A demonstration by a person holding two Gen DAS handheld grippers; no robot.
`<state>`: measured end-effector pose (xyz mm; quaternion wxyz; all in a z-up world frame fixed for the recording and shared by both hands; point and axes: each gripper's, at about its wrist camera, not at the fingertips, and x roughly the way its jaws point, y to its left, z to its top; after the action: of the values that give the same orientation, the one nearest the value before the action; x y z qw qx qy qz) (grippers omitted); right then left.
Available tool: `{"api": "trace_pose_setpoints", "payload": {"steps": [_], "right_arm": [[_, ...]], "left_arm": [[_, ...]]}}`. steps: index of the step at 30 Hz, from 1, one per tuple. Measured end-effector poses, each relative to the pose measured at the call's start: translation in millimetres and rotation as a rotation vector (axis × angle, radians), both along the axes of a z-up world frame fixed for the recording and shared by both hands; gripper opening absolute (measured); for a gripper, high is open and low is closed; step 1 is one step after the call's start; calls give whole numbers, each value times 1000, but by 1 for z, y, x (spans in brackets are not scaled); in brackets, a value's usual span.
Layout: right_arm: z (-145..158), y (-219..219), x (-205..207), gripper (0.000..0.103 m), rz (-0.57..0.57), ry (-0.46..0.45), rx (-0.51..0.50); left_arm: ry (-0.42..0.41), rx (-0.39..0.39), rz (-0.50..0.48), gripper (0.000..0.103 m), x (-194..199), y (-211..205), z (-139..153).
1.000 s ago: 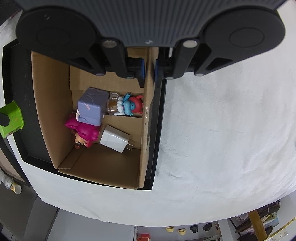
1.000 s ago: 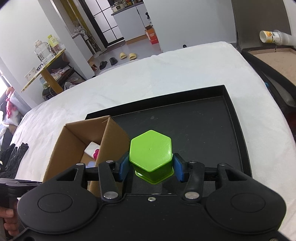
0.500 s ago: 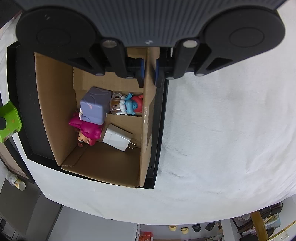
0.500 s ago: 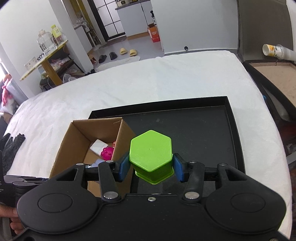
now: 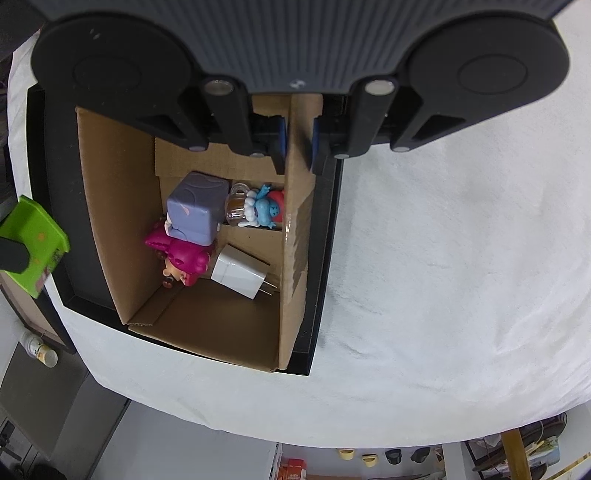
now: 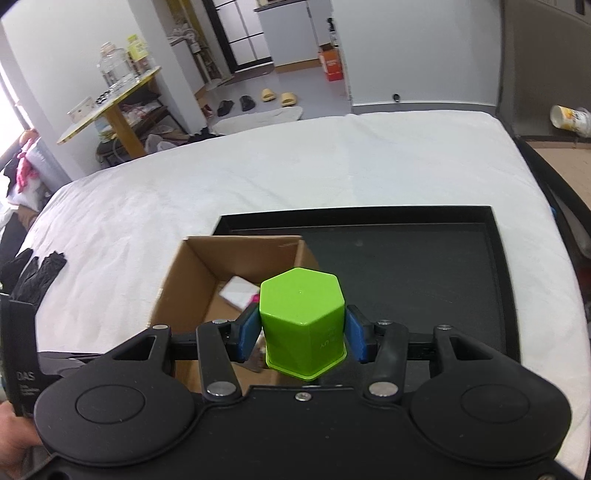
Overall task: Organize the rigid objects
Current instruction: 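Carry the green cup with the right gripper over the box, then lower the green cup into the box and open the right gripper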
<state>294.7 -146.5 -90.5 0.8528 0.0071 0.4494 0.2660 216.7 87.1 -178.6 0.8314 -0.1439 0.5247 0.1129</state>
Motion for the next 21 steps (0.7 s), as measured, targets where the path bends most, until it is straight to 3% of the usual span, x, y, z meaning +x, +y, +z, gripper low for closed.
{"api": "trace_pose_setpoints", "payload": {"steps": [21], "right_arm": [[-11,67,3,48,94,38,-33]], "left_arm": [[-19,-61,18,13,-3,9,-3]]}}
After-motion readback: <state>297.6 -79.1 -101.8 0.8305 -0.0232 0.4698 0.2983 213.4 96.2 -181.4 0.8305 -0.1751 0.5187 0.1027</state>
